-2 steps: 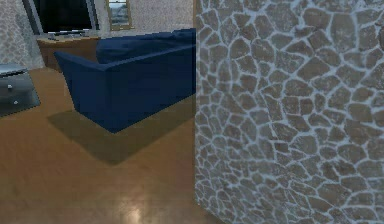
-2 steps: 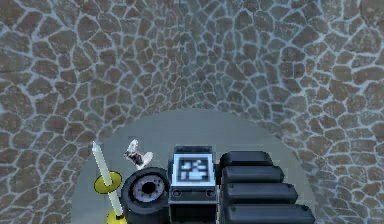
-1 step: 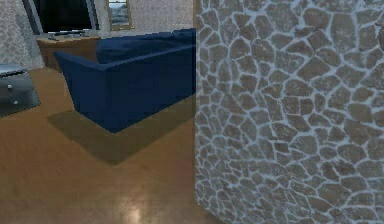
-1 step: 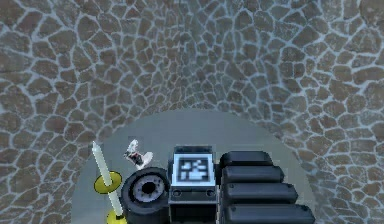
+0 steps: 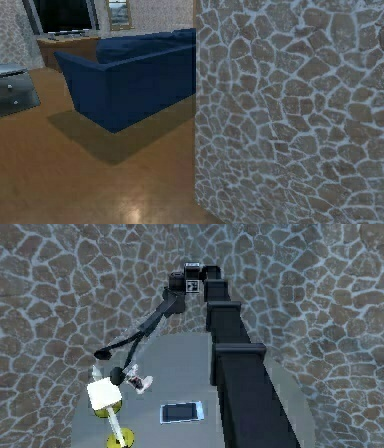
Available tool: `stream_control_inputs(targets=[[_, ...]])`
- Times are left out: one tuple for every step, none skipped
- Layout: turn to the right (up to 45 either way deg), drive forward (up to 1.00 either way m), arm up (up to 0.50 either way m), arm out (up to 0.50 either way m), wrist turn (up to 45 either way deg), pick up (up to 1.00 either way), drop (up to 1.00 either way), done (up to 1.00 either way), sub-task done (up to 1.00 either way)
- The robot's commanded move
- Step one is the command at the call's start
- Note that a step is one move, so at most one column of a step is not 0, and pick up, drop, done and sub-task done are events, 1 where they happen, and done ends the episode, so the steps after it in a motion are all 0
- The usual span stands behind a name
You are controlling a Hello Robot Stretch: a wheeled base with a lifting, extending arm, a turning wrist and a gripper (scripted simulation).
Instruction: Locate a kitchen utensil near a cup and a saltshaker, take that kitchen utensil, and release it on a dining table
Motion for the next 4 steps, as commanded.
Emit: stream_control_inputs(targets=[[0.0, 0.00, 0.00, 0.00, 45.0, 0.00, 0.00, 0.00, 0.00], [0.0, 0.00, 0.00, 0.00, 45.0, 0.00, 0.00, 0.00, 0.00], [0.0, 0.00, 0.00, 0.00, 39.0, 0.00, 0.00, 0.00, 0.00], [0.0, 0.00, -0.08, 0.00, 0.0, 0.00, 0.00, 0.00, 0.00]])
